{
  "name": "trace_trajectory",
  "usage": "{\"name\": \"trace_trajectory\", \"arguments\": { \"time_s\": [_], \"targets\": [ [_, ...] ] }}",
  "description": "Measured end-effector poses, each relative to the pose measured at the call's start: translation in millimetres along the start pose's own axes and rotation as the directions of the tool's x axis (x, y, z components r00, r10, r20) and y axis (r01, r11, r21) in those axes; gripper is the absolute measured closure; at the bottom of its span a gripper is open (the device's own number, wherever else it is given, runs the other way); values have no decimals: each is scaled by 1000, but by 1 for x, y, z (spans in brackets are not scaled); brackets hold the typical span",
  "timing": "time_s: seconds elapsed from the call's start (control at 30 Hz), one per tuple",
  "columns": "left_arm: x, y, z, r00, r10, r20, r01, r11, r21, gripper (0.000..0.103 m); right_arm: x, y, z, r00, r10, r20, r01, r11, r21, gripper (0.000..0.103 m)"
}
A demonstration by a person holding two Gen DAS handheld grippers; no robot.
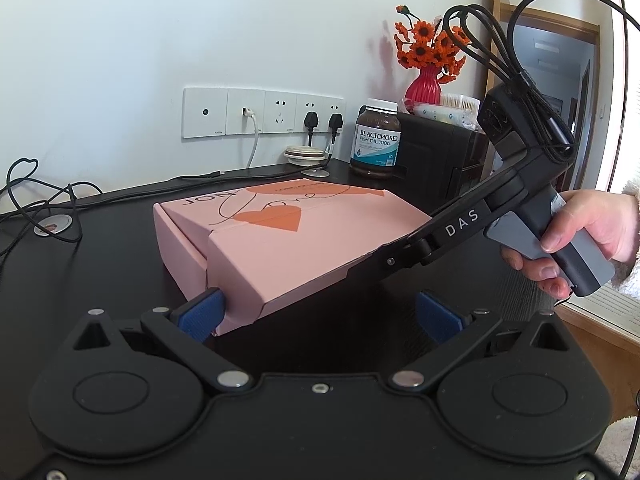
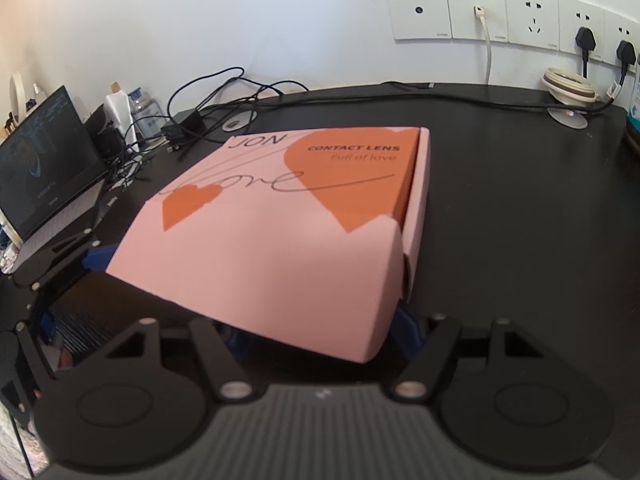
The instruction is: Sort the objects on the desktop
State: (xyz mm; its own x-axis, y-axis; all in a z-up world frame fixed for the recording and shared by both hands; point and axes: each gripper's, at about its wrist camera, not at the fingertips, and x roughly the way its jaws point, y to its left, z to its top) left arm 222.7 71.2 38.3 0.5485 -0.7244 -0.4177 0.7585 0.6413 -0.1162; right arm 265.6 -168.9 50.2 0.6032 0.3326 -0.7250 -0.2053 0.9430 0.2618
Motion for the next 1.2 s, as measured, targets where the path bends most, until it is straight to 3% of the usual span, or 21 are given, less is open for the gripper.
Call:
{"name": "trace_trajectory", "arguments": {
  "time_s": [0.27,0.43,0.53,0.63,0.73,0.9,1.07,1.2],
  "targets": [
    [1,1,-1,1000,-8,-4,8,1000,-4,0,-2,-3,2,1000,4,-12,-4,1000,24,33],
    [3,4,0,1000,-17,-13,17,1000,-17,0,-23,-1,-1,999,32,-27,-32,999,-1,31],
    [4,2,0,1000,-21,-16,21,1000,-2,0,-46,0,0,999,42,8,-42,999,-18,30],
    [5,1,0,1000,-20,-21,20,1000,9,0,-68,2,6,994,84,74,-84,996,-2,21],
    [5,2,0,999,-32,-24,32,999,4,0,-78,9,12,987,122,103,-121,993,-13,21],
    [4,0,-1,999,-28,-25,29,1000,12,0,-79,19,14,987,79,139,-72,996,-59,21],
    [3,1,-1,999,-31,-18,31,999,12,0,-67,-5,13,986,34,166,-42,998,46,21],
    [3,2,-1,999,-32,-17,32,999,7,0,-46,-37,12,985,88,149,-119,970,212,21]
  ]
}}
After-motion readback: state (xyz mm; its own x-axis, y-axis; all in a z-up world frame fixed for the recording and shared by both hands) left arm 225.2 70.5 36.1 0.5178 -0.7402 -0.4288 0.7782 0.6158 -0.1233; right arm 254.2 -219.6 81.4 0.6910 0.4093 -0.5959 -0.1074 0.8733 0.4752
